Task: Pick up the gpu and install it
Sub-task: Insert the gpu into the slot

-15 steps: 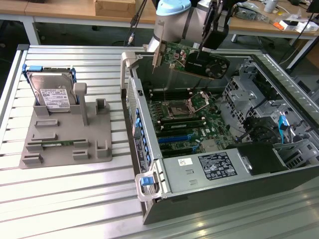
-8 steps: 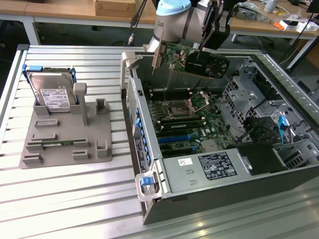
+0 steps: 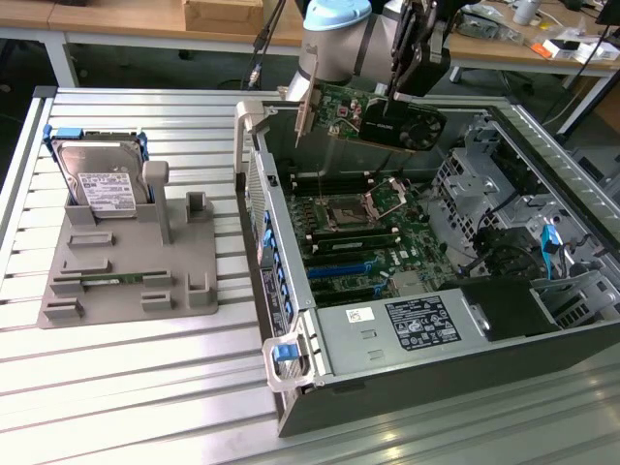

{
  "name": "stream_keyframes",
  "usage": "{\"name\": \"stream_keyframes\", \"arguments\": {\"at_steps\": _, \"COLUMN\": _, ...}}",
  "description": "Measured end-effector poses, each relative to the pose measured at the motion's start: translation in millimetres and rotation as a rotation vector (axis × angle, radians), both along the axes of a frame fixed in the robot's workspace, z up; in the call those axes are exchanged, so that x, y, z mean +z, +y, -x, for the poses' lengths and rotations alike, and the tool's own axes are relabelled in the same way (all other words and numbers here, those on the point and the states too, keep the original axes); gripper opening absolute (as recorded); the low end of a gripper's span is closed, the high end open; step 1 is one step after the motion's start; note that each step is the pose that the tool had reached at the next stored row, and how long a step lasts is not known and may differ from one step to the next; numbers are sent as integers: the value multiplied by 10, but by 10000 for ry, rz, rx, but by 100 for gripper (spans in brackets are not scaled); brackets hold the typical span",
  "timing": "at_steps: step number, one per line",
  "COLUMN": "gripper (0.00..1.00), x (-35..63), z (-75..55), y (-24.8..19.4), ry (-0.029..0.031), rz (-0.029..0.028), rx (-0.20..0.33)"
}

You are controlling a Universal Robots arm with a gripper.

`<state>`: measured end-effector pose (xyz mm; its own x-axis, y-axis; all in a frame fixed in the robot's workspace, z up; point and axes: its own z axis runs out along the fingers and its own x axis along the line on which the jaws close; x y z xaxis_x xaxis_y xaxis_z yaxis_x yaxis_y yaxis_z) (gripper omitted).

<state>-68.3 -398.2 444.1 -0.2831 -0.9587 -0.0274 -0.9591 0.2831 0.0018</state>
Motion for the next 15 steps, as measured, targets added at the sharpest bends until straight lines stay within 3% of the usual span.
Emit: {"name": "stream_keyframes", "arguments": {"at_steps": 15, "gripper": 26, "x": 0, "z": 0, "y": 0, "ry": 0, "rz": 0, "rx": 955}}
